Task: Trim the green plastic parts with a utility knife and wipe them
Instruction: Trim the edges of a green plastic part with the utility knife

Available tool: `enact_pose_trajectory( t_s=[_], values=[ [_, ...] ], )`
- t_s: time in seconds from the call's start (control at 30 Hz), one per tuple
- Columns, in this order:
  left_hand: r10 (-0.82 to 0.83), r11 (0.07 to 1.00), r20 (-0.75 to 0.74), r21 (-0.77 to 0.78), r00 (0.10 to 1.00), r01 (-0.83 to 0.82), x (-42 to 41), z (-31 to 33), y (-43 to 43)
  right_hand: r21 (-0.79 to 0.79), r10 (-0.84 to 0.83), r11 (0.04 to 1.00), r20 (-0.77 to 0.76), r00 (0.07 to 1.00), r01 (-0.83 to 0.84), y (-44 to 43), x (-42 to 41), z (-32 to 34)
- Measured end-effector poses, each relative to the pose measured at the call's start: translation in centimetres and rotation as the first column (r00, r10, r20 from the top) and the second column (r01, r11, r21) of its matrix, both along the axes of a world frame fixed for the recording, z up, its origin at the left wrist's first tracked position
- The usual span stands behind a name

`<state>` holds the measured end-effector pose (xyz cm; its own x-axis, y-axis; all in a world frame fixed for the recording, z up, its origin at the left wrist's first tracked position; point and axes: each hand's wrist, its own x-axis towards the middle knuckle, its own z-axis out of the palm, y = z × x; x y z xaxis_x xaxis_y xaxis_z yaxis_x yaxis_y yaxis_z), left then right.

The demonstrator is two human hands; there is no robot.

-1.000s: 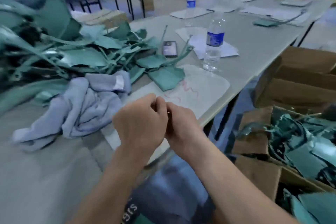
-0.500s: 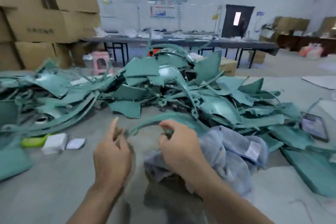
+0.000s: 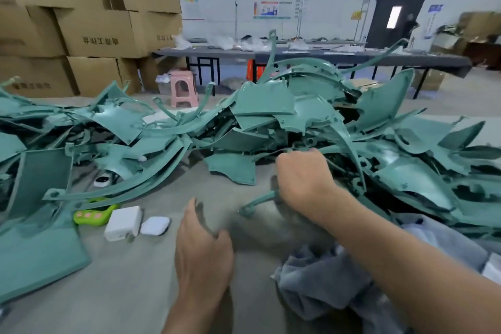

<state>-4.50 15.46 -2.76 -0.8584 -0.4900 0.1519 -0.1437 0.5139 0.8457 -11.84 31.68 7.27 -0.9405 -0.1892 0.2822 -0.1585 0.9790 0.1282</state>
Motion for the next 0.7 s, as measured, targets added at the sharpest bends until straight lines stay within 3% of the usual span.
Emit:
enact_pose_trajectory(
  t_s=[0.1,0.17,0.23,0.3,0.43,0.53,0.6,0.7],
  values=[
    [-0.023,0.999,0.017,-0.036,1.000,0.023,-0.1,-0.1,0.0,0.004,0.047,0.999,0.036,0.998,-0.047,0.7,-0.5,-1.5],
    [-0.038,0.998,0.030,-0.054,0.999,0.039,-0.1,-0.1,0.1,0.015,0.064,0.998,0.213,0.975,-0.068,1.3,-0.4,-2.9],
    [-0.045,0.997,0.037,-0.054,0.998,0.047,0.0,0.0,0.1,0.059,0.048,0.996,0.271,0.961,-0.066,2.1,0.0,-3.7],
    [-0.045,0.998,0.027,-0.040,0.999,0.047,0.2,0.2,0.0,-0.008,0.079,0.997,0.165,0.983,-0.079,2.4,0.9,-3.1],
    [-0.104,0.995,-0.048,0.009,0.993,0.104,0.3,0.6,0.4,-0.304,0.138,0.927,-0.270,0.953,-0.221,2.6,2.9,1.5],
    [-0.198,0.978,-0.123,0.043,0.972,0.205,1.0,1.0,1.3,-0.667,0.044,0.653,-0.438,0.898,-0.358,3.2,4.1,6.0],
    [-0.322,0.941,-0.185,0.044,0.929,0.335,1.8,1.4,1.9,-0.846,-0.070,0.409,-0.402,0.913,-0.341,3.6,3.8,7.9],
    [-0.478,0.874,-0.229,-0.023,0.848,0.486,2.6,1.2,2.7,-0.971,-0.105,-0.195,-0.121,0.987,-0.140,3.9,2.7,7.7]
  ],
)
